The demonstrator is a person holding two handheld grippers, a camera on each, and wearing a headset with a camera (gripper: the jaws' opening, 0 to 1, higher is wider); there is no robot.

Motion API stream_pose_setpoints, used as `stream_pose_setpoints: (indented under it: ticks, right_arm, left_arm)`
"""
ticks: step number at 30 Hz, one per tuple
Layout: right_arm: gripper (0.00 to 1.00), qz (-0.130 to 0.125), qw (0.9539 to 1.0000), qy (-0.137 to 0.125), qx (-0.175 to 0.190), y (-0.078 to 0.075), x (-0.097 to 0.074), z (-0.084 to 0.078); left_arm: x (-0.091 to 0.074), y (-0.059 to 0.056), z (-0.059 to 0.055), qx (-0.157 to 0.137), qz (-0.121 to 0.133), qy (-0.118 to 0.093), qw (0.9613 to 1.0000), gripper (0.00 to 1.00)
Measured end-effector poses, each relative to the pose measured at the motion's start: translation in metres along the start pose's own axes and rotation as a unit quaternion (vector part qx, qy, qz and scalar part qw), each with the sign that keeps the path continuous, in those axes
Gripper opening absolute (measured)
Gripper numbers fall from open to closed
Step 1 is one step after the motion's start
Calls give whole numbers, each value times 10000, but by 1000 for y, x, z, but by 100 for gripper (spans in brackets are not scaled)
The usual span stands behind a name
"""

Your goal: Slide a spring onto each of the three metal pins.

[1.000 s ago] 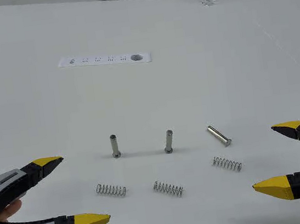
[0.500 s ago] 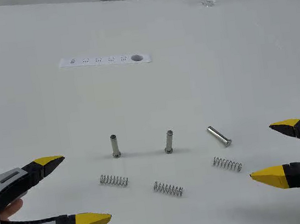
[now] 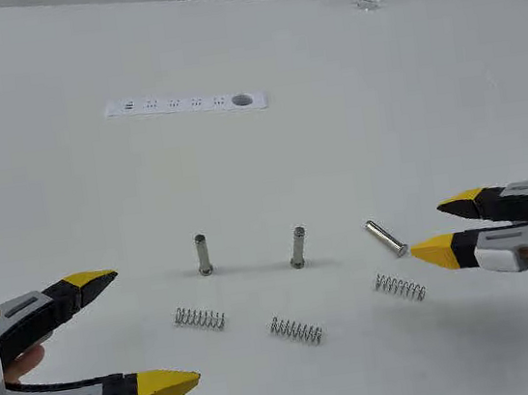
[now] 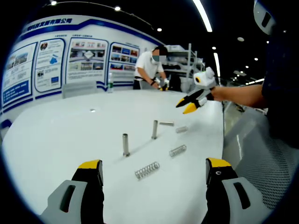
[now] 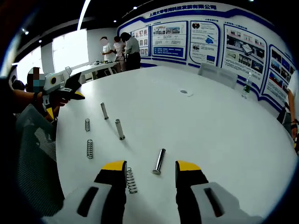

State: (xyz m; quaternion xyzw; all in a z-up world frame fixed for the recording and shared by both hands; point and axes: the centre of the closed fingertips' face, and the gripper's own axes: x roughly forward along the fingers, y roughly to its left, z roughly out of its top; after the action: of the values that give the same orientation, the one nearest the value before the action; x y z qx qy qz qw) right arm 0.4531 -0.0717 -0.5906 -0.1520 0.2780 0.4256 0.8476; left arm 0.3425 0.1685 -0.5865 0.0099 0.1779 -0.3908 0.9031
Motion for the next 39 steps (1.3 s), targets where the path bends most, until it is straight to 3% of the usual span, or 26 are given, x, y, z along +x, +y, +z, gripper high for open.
stream_pose_setpoints:
  ticks: [6,18,29,39]
  right_arm:
    - [32,-179,9994,272,72,-10,22,8]
    - [23,-321,9943,1009,131,-20,60,-4]
    - [16,-279,9887,1465,163,-21,77,-18]
    - [16,-269,9858,1638,257,-24,85,-21]
  left_arm:
    - [1,-1,0,-10,-7,-10,10000,92]
    - [4,-3,0,13,-73,32,10000,92]
    - [4,-4,-3,5,-98,80,9999,91]
    - [4,-4,-2,10,-103,95,9999,91]
